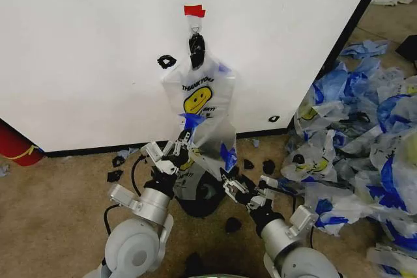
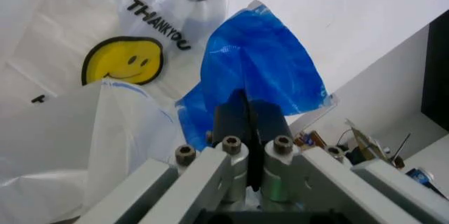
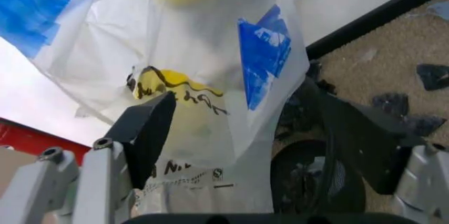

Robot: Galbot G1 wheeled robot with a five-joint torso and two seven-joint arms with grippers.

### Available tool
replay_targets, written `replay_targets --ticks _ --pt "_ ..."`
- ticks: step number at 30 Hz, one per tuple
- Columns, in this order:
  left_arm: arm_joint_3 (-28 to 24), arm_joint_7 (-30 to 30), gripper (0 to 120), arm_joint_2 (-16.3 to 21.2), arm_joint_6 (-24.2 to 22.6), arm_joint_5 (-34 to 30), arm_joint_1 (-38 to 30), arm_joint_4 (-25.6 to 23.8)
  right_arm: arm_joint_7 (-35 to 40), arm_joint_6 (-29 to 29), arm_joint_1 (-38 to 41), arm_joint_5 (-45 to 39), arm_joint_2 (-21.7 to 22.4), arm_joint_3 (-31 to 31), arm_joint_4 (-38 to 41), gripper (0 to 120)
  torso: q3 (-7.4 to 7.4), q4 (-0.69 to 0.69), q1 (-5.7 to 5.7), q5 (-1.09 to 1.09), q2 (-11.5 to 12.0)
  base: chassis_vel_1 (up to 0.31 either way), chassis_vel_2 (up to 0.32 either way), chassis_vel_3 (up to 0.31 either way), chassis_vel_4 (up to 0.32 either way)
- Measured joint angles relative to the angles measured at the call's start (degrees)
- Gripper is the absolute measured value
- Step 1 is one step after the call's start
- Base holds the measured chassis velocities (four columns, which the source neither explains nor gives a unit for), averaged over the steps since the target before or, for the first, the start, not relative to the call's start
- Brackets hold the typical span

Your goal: Pick up the garbage bag from the wall and place it over the trash bin.

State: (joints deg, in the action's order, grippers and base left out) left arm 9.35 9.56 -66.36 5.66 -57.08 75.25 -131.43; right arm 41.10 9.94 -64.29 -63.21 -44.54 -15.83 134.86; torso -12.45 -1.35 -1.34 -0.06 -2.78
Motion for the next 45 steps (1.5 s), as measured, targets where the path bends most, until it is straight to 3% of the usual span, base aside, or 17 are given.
replay_targets --ticks 4,17,29,41,45 --pt "0.3 0.0 0 -0.1 0.0 0.1 0.2 -0.1 0.3 -0.3 1.3 0.5 -0.6 -1.0 -1.1 65 0.00 0.00 0.00 0.00 0.0 0.000 0.000 0.000 0.000" --pt "0.3 -0.6 0 -0.3 0.5 0.6 0.6 0.1 0.8 -0.4 2.9 1.0 -1.4 -2.0 -3.1 57 0.00 0.00 0.00 0.00 0.0 0.000 0.000 0.000 0.000" --pt "-0.3 -0.9 0 -0.8 0.8 1.4 0.4 1.1 1.5 -0.7 3.3 1.6 -1.9 -3.3 -3.8 22 0.00 0.00 0.00 0.00 0.0 0.000 0.000 0.000 0.000" --pt "-0.6 -1.3 0 -1.3 1.2 2.2 0.6 1.6 1.3 -0.6 2.9 2.7 -1.4 -3.2 -4.4 19 0.00 0.00 0.00 0.00 0.0 0.000 0.000 0.000 0.000" --pt "-0.5 -1.3 0 -1.4 1.3 2.2 0.6 1.6 1.2 -0.6 2.5 3.2 -1.1 -2.8 -4.6 13 0.00 0.00 0.00 0.00 0.0 0.000 0.000 0.000 0.000"
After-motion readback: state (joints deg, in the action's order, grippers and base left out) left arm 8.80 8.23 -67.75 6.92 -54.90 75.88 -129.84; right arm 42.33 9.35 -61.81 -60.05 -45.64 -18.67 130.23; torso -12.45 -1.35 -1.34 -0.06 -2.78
